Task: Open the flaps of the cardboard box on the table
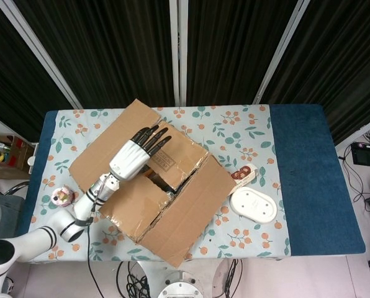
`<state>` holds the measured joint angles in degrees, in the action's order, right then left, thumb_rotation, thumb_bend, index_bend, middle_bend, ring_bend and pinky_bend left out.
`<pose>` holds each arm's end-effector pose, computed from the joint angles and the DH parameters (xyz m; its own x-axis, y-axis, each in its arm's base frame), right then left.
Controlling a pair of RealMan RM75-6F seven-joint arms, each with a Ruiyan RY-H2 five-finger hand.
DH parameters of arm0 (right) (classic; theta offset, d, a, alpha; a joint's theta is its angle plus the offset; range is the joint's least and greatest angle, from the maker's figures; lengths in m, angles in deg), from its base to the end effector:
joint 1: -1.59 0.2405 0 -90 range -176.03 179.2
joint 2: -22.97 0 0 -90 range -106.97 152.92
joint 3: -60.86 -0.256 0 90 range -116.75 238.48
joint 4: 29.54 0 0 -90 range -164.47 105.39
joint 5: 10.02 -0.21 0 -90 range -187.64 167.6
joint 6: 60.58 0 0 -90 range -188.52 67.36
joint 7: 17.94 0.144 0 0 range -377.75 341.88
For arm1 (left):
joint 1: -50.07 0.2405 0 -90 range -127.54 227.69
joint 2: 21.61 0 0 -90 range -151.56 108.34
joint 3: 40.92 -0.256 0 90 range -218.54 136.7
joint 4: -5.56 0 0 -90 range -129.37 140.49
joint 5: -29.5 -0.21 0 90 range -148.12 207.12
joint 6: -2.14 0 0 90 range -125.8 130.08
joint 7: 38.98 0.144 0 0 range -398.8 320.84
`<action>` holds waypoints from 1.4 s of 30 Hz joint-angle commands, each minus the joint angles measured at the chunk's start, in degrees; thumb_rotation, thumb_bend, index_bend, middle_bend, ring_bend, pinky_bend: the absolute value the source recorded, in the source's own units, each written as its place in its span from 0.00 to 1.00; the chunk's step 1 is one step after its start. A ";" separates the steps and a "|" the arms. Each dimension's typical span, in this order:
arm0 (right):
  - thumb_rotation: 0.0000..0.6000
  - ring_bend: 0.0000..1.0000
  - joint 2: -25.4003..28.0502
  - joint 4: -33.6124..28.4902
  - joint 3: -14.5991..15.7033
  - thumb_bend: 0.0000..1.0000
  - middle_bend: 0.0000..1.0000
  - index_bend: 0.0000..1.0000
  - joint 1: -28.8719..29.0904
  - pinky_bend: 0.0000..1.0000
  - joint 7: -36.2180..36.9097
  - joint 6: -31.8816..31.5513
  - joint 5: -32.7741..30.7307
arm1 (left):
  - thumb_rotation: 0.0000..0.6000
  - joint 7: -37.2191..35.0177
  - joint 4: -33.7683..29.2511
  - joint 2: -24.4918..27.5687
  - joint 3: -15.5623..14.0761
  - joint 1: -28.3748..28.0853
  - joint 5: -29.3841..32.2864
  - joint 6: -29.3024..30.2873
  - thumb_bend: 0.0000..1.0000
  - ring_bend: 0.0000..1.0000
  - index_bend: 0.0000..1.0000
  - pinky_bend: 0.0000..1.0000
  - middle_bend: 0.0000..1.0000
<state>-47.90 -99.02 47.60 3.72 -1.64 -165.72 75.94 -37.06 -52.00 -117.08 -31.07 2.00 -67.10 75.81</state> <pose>-0.3410 -0.1840 0.2319 0.3424 0.4958 0.7981 -0.9142 -0.0202 0.4047 -0.1098 0.3810 0.0123 0.4307 -0.2718 0.8606 0.5618 -0.6655 -0.4914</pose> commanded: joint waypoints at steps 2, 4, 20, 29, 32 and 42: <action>1.00 0.00 -0.18 0.47 -0.16 0.33 0.00 0.00 -0.11 0.00 0.69 0.34 -0.46 | 1.00 -1.72 1.53 -2.18 0.67 -1.84 0.45 -0.07 0.16 0.05 0.00 0.19 0.00; 1.00 0.00 -0.21 0.74 -0.29 0.33 0.00 0.00 -0.21 0.00 1.09 0.36 -0.66 | 1.00 -2.48 1.58 -3.01 1.72 -2.74 1.01 0.39 0.15 0.05 0.00 0.19 0.00; 1.00 0.00 0.39 1.74 -1.32 0.33 0.00 0.00 -1.09 0.00 3.88 -0.33 -1.62 | 1.00 -2.39 3.63 -4.72 15.23 -17.31 12.47 -9.94 0.14 0.05 0.00 0.19 0.00; 1.00 0.00 0.21 1.69 -1.74 0.33 0.00 0.00 -1.01 0.00 4.08 0.06 -2.09 | 1.00 -3.24 17.24 -13.91 20.21 -29.35 19.98 -18.03 0.14 0.05 0.00 0.19 0.00; 1.00 0.00 0.45 1.38 -2.03 0.33 0.00 0.00 -1.18 0.00 4.42 -0.09 -2.37 | 1.00 -4.13 20.77 -15.34 19.77 -31.22 20.13 -18.14 0.14 0.05 0.00 0.19 0.00; 1.00 0.00 0.16 2.70 -1.90 0.33 0.00 0.00 -0.93 0.00 5.50 1.61 -2.82 | 1.00 -5.84 10.38 -6.37 12.31 -22.67 16.49 -12.04 0.14 0.06 0.01 0.19 0.03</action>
<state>-47.70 -96.36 45.66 2.75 3.84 -164.16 73.09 -42.48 -34.09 -128.43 -15.97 -25.06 -49.50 62.38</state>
